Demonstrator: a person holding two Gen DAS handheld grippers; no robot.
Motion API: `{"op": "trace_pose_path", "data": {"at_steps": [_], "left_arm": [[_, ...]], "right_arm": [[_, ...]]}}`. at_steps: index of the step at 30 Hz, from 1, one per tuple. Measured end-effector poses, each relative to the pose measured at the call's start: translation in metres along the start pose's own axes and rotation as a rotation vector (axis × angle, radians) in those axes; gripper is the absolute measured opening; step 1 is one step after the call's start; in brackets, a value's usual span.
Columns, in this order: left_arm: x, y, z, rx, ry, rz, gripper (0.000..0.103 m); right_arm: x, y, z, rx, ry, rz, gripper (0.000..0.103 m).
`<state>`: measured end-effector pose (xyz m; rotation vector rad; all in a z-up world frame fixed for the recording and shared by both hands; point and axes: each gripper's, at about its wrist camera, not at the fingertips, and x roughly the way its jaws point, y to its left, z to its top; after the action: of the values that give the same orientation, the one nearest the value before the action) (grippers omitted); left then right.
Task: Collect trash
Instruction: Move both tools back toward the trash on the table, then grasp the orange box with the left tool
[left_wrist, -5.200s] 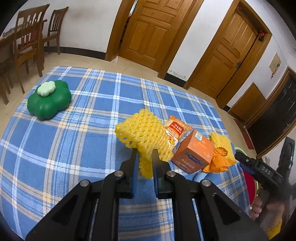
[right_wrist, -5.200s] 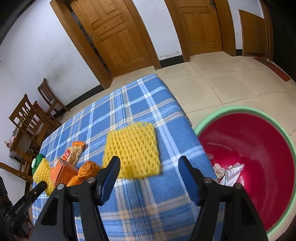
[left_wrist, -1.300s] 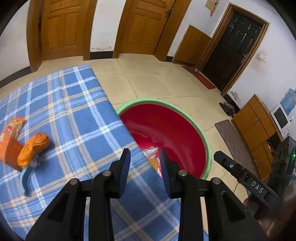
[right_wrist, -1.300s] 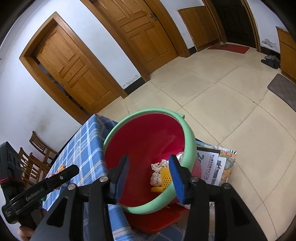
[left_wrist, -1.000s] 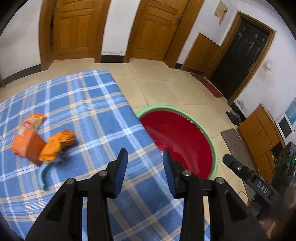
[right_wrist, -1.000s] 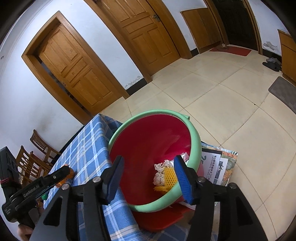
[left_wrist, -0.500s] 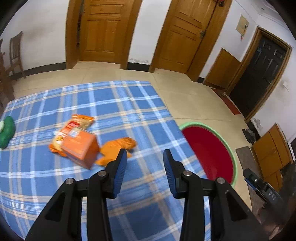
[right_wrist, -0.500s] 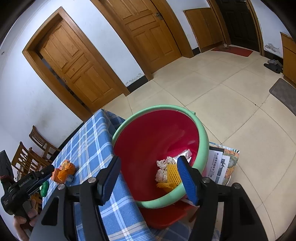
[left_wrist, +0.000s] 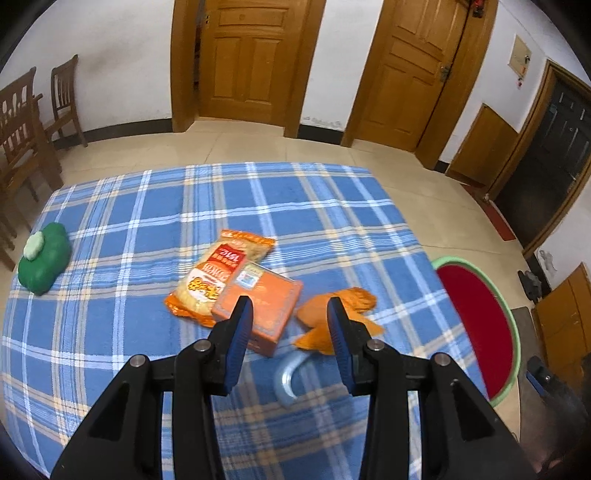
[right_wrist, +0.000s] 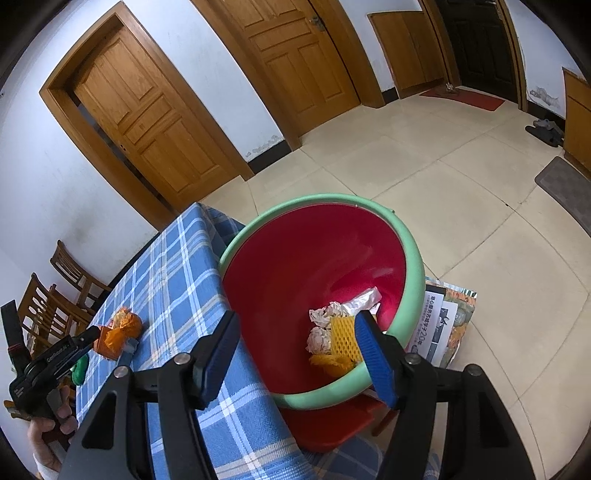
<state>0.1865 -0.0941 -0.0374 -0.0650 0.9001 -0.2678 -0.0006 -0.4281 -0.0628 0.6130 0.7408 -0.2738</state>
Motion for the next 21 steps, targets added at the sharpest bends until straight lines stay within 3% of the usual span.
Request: {"op": "trace_pose_path", "data": {"at_steps": [8, 12, 21], "left_arm": [[0.006, 0.002, 0.001, 0.050, -0.044, 0.071, 0.046], [0.009, 0.005, 0.001, 0.057, -0.045, 0.083, 0.058], [0.028, 0.013, -0.007, 0.016, 0.009, 0.052, 0.058]], "right_arm": [[0.006, 0.004, -0.003, -0.004, 0.017, -0.010, 0.067], [0.008, 0.004, -0.004, -0.002, 0.025, -0.008, 0.068], [0.009, 0.005, -0.005, -0.005, 0.032, -0.007, 0.068]]}}
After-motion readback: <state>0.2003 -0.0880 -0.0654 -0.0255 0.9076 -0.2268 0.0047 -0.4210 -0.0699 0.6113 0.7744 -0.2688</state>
